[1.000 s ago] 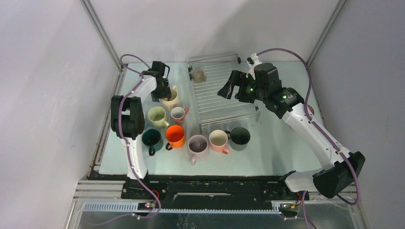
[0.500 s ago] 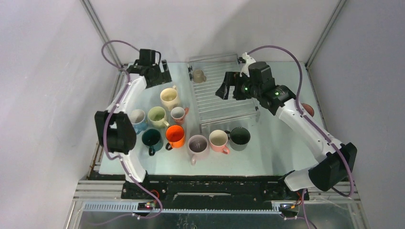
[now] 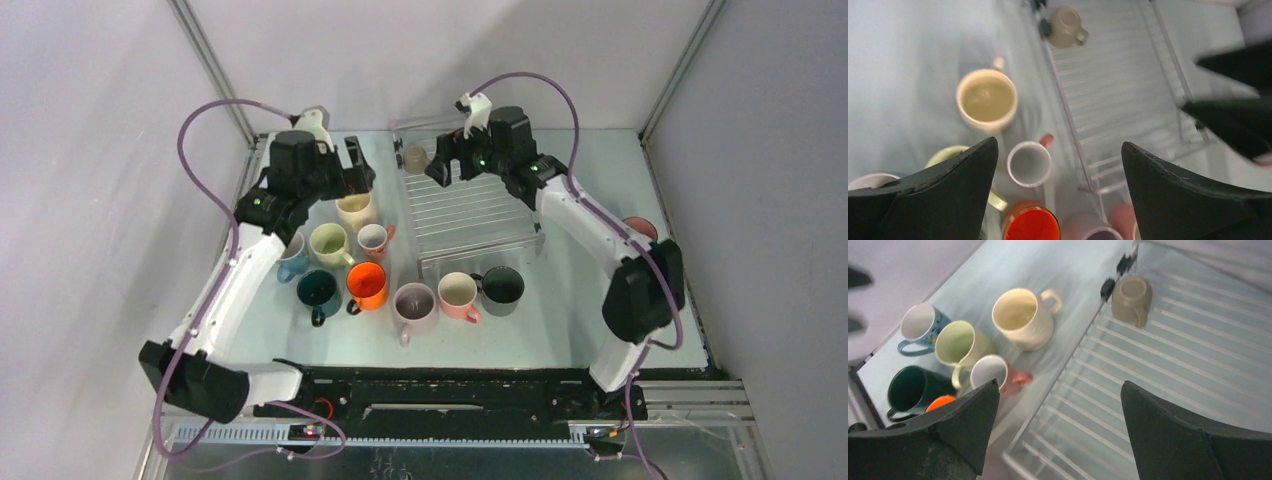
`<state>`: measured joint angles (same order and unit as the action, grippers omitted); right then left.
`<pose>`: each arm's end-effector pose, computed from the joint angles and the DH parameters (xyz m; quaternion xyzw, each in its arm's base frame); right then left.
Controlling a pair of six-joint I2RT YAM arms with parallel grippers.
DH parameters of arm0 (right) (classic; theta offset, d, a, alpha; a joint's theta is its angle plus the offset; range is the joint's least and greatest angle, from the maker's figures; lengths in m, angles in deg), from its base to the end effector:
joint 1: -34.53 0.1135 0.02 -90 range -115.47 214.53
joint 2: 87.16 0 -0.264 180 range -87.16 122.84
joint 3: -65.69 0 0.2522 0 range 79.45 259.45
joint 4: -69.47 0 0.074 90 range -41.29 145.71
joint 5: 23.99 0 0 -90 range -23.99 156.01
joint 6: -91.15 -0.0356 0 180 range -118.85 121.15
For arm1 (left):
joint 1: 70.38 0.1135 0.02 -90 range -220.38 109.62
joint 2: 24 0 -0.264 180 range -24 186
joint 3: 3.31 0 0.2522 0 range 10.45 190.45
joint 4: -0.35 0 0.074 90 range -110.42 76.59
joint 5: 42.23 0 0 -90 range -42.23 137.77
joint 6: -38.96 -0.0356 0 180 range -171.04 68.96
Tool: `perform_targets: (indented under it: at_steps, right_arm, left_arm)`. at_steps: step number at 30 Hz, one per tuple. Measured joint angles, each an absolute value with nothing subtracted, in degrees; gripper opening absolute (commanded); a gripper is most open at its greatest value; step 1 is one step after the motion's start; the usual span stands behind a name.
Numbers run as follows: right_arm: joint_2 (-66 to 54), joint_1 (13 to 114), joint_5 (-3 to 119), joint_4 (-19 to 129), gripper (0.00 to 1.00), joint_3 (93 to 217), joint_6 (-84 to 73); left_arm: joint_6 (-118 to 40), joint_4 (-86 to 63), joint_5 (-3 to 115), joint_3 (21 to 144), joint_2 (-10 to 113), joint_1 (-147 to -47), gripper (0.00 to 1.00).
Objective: Unload the cups from the dish rack
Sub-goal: Unload the cup from the dish rack.
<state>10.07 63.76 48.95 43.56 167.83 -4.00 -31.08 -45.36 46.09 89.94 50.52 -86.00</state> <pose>0.3486 0.2071 0.3583 -0.2522 0.7796 0.2823 0.4990 0.2758 -0.0760 0.3992 -0.0399 0.8516 -0.1478 0.5014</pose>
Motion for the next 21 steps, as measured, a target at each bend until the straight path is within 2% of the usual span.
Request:
perform_targets:
  at_steps: [8,16,21]
  right_arm:
    - [25.28,60.87,40.8,47.1,0.89,179.87,1.16]
    - [36.93,57.77,35.77,49.12,0.86,188.15,4.59]
    - [45.44,57.07,35.18,48.96,0.81,198.47,5.64]
  left_arm:
    - [-29.63,-45.05,49.83,80.1,40.73,-90.5,1.0]
    - [-29.15,-48.73,51.06,79.47,32.45,-90.5,1.0]
    - [-29.17,-51.7,51.58,80.04,29.19,-90.5,1.0]
